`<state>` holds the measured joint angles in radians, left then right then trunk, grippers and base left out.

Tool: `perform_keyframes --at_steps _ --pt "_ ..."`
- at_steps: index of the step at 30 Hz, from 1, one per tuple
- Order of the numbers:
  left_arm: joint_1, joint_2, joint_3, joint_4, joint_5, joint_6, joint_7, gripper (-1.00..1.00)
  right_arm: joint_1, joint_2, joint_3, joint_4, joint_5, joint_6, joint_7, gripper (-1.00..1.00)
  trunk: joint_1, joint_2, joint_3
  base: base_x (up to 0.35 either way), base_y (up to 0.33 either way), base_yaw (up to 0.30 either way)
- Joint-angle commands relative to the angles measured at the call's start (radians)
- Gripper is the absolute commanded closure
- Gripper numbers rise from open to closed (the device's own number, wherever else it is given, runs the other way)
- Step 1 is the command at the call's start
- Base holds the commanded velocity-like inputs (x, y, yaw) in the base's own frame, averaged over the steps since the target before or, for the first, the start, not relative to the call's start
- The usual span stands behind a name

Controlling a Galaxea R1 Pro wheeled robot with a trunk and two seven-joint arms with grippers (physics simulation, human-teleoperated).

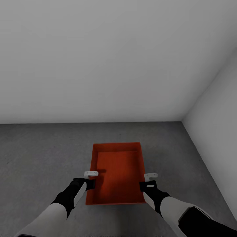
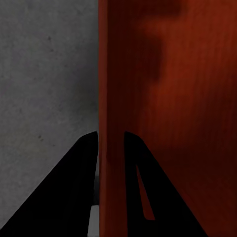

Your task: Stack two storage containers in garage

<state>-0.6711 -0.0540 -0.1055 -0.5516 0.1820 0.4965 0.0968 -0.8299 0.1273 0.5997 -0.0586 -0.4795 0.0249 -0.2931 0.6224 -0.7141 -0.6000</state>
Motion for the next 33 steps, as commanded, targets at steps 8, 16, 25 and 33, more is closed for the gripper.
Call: perform_keyframes --at_steps 8,16,25,33 --pt "-0.001 0.003 -0.003 -0.004 -0.026 -0.032 0.015 1.00 0.000 -0.001 0.006 0.023 -0.018 0.006 -0.012 1.00 0.000 -0.001 -0.014 0.000 0.000 0.000" --pt "-0.001 0.003 -0.003 -0.004 -0.026 -0.032 0.015 1.00 0.000 -0.001 0.006 0.023 -0.018 0.008 -0.012 1.00 0.000 -0.001 -0.020 0.000 0.000 0.000" --pt "-0.001 0.003 -0.003 -0.004 -0.026 -0.032 0.015 1.00 0.000 -0.001 0.006 0.023 -0.017 0.010 -0.012 1.00 0.000 -0.001 -0.020 0.000 0.000 0.000" --pt "-0.001 0.003 -0.003 -0.004 -0.026 -0.032 0.014 1.00 0.000 -0.001 0.006 0.023 -0.017 0.012 -0.012 1.00 0.000 -0.001 -0.020 0.000 0.000 0.000"
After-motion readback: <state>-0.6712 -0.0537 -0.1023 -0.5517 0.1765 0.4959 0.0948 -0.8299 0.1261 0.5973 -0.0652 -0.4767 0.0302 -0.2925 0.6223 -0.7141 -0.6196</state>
